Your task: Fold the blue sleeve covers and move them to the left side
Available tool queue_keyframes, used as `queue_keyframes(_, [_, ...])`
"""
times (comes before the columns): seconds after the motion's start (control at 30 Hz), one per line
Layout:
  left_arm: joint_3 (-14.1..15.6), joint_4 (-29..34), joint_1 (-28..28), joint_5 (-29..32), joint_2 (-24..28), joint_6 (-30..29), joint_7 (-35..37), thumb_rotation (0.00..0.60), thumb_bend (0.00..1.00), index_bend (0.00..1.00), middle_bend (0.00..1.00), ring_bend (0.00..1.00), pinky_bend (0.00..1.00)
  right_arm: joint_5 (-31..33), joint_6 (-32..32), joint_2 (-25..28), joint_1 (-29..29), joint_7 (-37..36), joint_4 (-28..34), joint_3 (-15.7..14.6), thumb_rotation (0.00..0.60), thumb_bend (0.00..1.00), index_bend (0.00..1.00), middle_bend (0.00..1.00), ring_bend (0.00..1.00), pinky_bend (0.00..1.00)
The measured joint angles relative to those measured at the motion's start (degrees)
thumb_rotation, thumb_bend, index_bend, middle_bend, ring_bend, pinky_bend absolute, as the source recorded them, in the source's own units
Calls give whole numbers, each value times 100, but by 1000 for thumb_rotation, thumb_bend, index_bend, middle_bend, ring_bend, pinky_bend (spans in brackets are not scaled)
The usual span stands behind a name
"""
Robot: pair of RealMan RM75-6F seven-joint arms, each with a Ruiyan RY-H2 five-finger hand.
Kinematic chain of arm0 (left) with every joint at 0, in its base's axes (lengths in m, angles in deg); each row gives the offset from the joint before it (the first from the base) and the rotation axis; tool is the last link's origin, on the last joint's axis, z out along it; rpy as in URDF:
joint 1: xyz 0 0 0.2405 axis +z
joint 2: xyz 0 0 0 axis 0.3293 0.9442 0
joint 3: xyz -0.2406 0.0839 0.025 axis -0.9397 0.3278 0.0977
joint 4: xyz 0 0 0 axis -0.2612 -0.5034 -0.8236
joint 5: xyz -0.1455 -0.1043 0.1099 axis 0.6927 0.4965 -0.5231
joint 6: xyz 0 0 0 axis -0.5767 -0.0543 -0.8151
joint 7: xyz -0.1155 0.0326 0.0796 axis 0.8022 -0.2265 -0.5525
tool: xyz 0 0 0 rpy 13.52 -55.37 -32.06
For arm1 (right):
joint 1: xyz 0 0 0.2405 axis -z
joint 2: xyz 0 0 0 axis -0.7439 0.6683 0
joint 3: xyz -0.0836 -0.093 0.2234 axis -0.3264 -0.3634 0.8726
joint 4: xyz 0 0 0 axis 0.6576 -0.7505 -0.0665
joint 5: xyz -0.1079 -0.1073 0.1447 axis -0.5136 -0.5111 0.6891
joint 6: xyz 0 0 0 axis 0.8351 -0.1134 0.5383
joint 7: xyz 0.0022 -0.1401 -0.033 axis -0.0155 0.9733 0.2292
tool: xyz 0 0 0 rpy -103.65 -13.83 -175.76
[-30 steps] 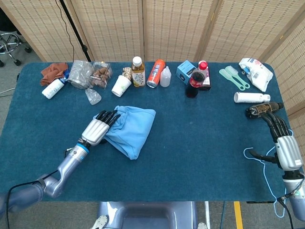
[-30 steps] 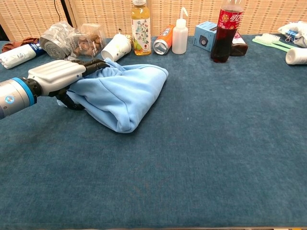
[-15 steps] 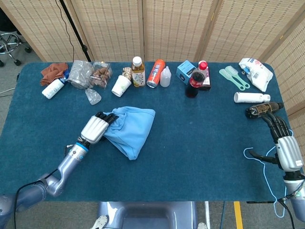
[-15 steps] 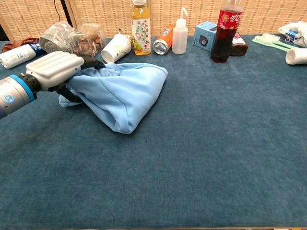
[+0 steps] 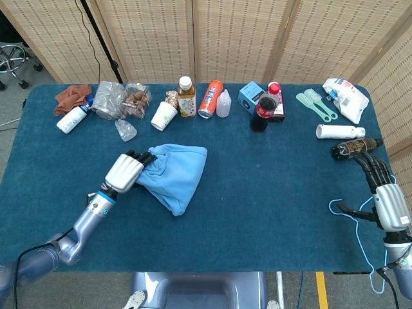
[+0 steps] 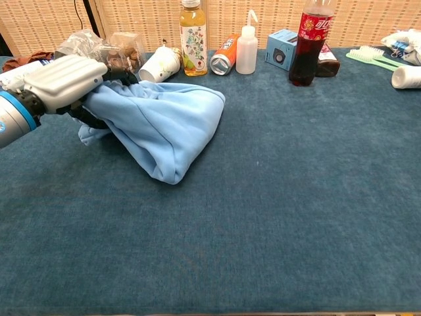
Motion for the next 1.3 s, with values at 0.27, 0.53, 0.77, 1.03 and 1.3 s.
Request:
queue_keyframes(0.27, [-42, 332, 145, -39, 425, -382, 21, 600, 1000, 840, 701, 739, 794, 1, 0, -2, 5, -42, -13, 2, 600, 0, 0, 0, 0, 9])
queue_keyframes(0.53, [-98, 615, 501, 22, 1030, -821, 366, 600, 1000, 840, 701, 739, 793, -84, -57, -2, 15, 9, 40, -28, 600, 0, 0, 0, 0, 8])
queue_keyframes(0.77, [91, 419, 1065, 53, 1422, -1130, 753, 600, 1000, 840, 701, 739, 794, -156, -72, -6, 5, 74, 97, -63, 600, 0, 0, 0, 0, 8])
queue_keyframes(1.03, [238, -517, 1583, 211, 1368, -1278, 1465, 600, 1000, 840, 701, 736, 794, -206, -65, -21, -12, 138, 143, -90, 600, 0, 0, 0, 0, 8])
queue_keyframes(1.3, [309, -1750, 2028, 320, 1046, -1318, 2304, 600, 1000, 839, 701, 711, 794, -215, -28, -24, -33, 185, 172, -103, 600, 0, 0, 0, 0, 7])
